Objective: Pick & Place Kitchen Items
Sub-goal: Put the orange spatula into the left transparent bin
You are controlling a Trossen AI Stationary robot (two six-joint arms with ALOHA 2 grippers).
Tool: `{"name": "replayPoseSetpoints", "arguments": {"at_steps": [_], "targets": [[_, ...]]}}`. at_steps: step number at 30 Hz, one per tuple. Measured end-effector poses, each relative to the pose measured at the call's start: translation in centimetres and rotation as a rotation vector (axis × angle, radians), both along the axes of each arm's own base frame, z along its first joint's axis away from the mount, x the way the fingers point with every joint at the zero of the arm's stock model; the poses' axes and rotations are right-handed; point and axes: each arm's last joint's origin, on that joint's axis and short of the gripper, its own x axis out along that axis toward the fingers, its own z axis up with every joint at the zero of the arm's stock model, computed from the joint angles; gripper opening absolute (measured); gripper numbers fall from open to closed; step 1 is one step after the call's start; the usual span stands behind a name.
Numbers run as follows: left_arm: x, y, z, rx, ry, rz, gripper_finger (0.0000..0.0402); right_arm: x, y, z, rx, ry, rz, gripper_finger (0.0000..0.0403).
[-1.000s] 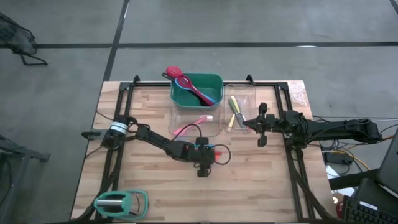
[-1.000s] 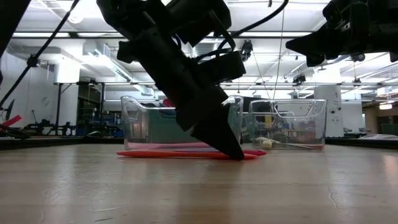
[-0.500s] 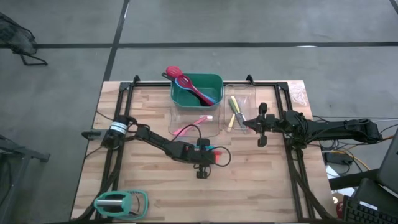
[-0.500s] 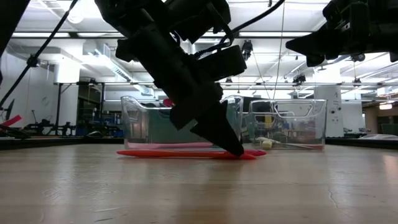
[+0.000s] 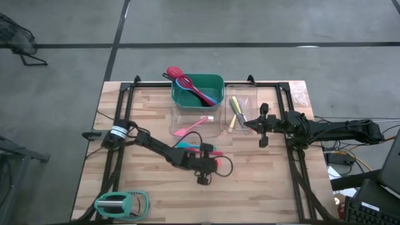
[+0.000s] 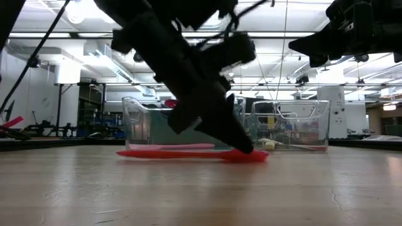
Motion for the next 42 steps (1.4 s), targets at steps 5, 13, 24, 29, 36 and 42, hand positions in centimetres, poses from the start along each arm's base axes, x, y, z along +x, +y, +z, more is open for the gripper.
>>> {"name": "replayPoseSetpoints", "arguments": {"at_steps": [5,13,24,29,36,42], "targets": [[0.0,-1.2,0.5,-0.02,-0.011,-0.044,0.0001,0.0,0.0,0.0,0.0,0.0,0.0,0.0008],[0.1,-3.7,2.1,-0.031,-0.018,-0.126,0.0001,0.0,0.0,0.0,0.0,0.0,0.0,0.0008],[0.1,-3.7,3.1,0.009,0.04,-0.123,0.0,0.0,0.0,0.0,0.0,0.0,0.0,0.0008],[-0.4,-3.5,4.6,0.027,0.045,-0.12,0.0,0.0,0.0,0.0,0.0,-0.001,0.0,0.0008],[-1.7,-2.4,8.1,0.069,0.019,-0.099,0.0,0.0,0.0,0.0,0.0,0.0,0.0,0.0008],[-2.9,-0.2,10.8,0.131,0.001,-0.03,0.0,0.0,0.0,0.0,0.0,0.0,0.0,0.0008]]}}
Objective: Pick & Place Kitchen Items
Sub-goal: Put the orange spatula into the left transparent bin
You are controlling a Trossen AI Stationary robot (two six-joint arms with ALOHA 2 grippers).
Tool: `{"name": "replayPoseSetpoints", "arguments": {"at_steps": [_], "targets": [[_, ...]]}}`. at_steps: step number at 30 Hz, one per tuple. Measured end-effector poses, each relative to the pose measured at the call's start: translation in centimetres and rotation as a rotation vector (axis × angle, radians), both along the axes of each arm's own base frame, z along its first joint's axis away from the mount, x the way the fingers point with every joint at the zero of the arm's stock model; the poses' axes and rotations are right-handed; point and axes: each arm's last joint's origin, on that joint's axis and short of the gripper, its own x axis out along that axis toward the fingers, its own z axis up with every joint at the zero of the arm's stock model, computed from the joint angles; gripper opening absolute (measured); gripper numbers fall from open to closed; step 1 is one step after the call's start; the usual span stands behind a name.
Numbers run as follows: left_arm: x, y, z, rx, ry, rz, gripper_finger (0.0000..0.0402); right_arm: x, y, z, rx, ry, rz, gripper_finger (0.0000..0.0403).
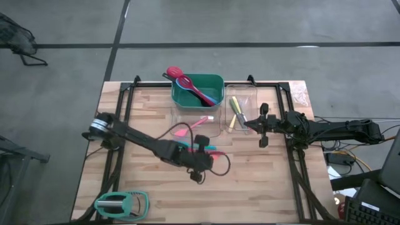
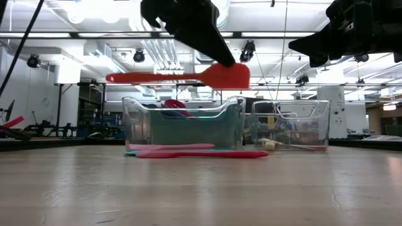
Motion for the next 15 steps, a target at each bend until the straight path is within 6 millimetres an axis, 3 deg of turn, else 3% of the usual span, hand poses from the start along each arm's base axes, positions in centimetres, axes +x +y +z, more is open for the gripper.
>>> {"name": "replayPoseSetpoints", "arguments": {"at_steps": [9,15], "targets": [[-1.1,4.1,3.3,0.028,-0.034,0.073,0.0,0.0,0.0,0.0,0.0,0.001,0.0,0.0008],[-0.7,7.9,3.8,0.063,-0.037,0.14,0.0,0.0,0.0,0.0,0.0,0.001,0.0,0.0008]]}}
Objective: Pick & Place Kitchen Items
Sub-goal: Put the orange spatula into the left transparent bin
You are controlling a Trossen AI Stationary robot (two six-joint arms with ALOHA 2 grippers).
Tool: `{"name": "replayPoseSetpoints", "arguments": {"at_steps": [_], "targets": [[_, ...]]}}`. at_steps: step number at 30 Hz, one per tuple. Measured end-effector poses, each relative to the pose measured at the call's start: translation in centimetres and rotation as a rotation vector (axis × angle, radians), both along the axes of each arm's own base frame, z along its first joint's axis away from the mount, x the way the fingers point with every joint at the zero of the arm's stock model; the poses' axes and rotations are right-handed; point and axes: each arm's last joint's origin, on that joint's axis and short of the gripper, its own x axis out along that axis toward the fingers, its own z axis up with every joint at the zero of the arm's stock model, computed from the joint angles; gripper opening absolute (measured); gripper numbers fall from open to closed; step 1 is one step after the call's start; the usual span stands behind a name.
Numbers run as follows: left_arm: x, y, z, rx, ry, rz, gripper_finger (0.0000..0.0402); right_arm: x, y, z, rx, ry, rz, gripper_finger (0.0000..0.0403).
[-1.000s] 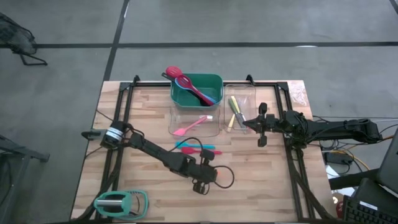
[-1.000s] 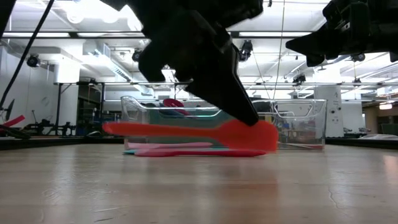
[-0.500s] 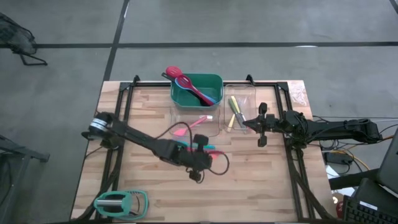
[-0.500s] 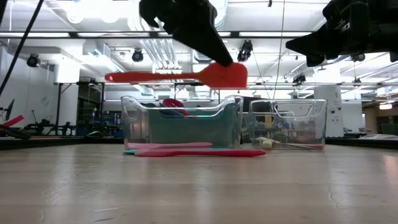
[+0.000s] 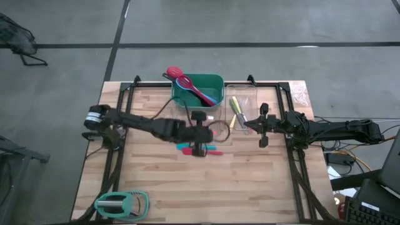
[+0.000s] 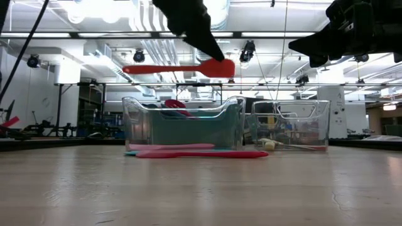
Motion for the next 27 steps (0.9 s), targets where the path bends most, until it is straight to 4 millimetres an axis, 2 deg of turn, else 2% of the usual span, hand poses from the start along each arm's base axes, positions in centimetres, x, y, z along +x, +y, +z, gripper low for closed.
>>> {"name": "replayPoseSetpoints", "arguments": {"at_steps": [7,12,22,27], "targets": [[0.2,4.6,-0.8,-0.001,0.016,0.111,0.0,0.0,0.0,0.0,0.0,0.0,0.0,0.0008],[0.2,6.7,-1.9,-0.053,-0.011,0.132,0.0002,0.0,0.0,0.0,0.0,0.0,0.0,0.0008],[-0.2,7.2,-4.5,-0.062,-0.016,0.13,0.0006,0.0,0.0,0.0,0.0,0.0,0.0,0.0008],[-0.2,7.2,-4.7,-0.078,-0.025,0.156,0.0027,0.0,0.0,0.0,0.0,0.0,0.0,0.0008]]}}
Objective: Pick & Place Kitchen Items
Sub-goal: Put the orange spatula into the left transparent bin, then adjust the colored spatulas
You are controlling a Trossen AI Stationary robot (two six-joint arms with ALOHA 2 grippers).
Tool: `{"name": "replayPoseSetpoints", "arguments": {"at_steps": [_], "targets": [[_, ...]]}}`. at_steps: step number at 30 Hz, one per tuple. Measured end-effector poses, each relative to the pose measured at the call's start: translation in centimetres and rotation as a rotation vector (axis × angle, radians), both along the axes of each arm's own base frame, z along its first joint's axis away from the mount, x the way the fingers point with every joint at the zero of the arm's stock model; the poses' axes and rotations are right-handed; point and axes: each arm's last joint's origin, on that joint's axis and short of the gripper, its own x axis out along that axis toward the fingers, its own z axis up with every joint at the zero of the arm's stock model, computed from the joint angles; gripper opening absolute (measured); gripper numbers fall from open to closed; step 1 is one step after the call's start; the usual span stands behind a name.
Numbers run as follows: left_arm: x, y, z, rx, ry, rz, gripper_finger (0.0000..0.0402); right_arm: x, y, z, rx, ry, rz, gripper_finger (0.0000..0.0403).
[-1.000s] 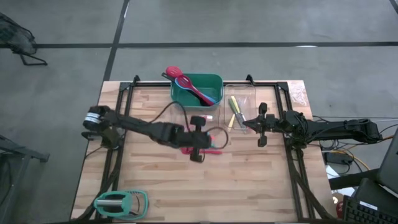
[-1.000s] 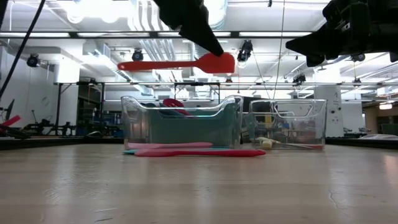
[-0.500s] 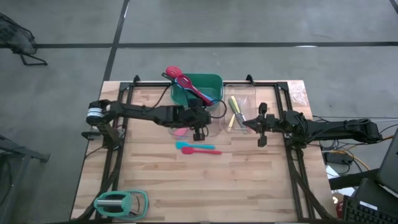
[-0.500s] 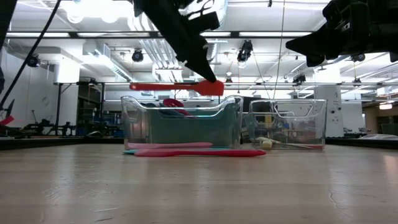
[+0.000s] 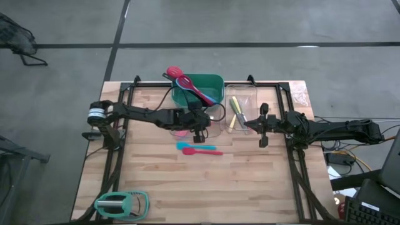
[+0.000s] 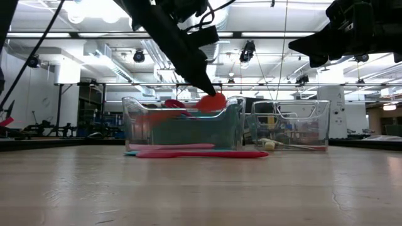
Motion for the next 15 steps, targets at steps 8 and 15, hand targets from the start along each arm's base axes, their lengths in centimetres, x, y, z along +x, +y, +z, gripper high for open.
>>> {"name": "replayPoseSetpoints", "arguments": {"at_steps": [8,15], "targets": [[0.0,0.0,-0.1,-0.014,-0.001,0.013,0.0073,0.0,0.0,0.0,0.0,-0.001,0.0,0.0008],[-0.7,-2.0,0.6,-0.038,0.029,-0.034,0.012,0.0,0.0,0.0,0.0,-0.001,0.0,0.0008]]}}
